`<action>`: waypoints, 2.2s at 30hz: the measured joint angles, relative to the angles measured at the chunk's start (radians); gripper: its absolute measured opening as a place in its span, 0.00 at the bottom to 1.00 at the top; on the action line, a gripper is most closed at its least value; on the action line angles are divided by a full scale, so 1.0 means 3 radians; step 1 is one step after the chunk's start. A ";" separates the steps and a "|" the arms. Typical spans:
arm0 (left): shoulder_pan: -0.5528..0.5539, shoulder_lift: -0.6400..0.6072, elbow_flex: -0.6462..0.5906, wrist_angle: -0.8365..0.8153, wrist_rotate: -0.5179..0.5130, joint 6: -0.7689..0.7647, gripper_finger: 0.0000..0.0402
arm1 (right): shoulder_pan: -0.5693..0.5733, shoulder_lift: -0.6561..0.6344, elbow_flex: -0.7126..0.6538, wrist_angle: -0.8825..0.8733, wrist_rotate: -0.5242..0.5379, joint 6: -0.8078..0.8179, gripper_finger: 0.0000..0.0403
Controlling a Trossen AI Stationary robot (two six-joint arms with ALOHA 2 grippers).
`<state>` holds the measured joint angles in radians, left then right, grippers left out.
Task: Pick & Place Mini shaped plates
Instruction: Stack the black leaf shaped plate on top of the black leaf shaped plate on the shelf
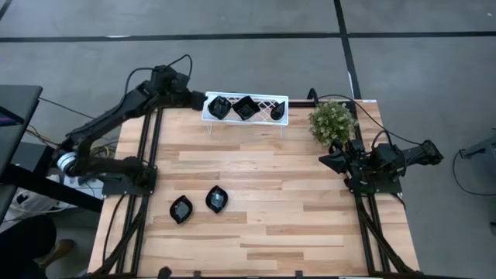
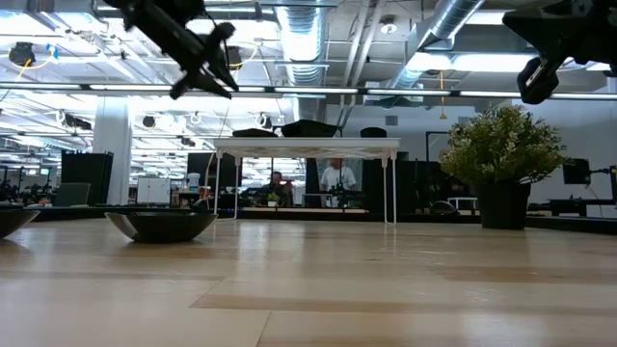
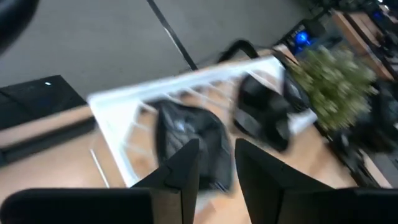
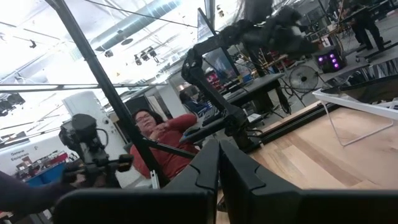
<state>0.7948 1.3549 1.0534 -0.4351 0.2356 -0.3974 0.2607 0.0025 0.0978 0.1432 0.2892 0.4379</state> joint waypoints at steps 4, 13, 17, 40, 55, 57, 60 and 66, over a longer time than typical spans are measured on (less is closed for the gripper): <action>-0.0273 -0.0330 -0.0003 -0.0355 0.0001 -0.0063 0.26 | -0.0001 0.0001 0.0000 0.0000 0.0000 -0.0008 0.02; -0.1236 -0.0661 -0.0005 -0.0633 -0.0380 -0.0745 0.26 | -0.0001 0.0001 0.0000 -0.0001 -0.0001 -0.0011 0.02; -0.1668 -0.0609 -0.0007 -0.0665 -0.0485 -0.0990 0.26 | -0.0001 0.0001 0.0000 -0.0002 -0.0001 -0.0011 0.02; -0.2989 -0.0476 -0.0589 -0.1066 -0.1267 -0.2889 0.26 | 0.0000 0.0000 0.0000 -0.0027 -0.0001 -0.0009 0.02; -0.3267 -0.0465 -0.1451 -0.0091 -0.0907 -0.3609 0.26 | 0.0000 0.0001 0.0000 -0.0027 -0.0001 -0.0010 0.02; -0.3328 -0.0421 -0.1478 -0.0092 -0.0907 -0.3617 0.26 | -0.0001 0.0000 0.0000 -0.0027 -0.0001 -0.0011 0.02; -0.3389 -0.0281 -0.1481 -0.0036 -0.0905 -0.3619 0.26 | -0.0001 0.0001 0.0000 -0.0028 -0.0001 -0.0011 0.02; -0.3413 0.0129 -0.1480 0.0333 -0.0777 -0.3589 0.26 | -0.0001 0.0001 0.0000 -0.0027 -0.0001 -0.0011 0.02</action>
<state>-0.2291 1.3937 0.6094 -0.3352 0.0023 -1.4742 0.2604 0.0029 0.0978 0.1350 0.2890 0.4347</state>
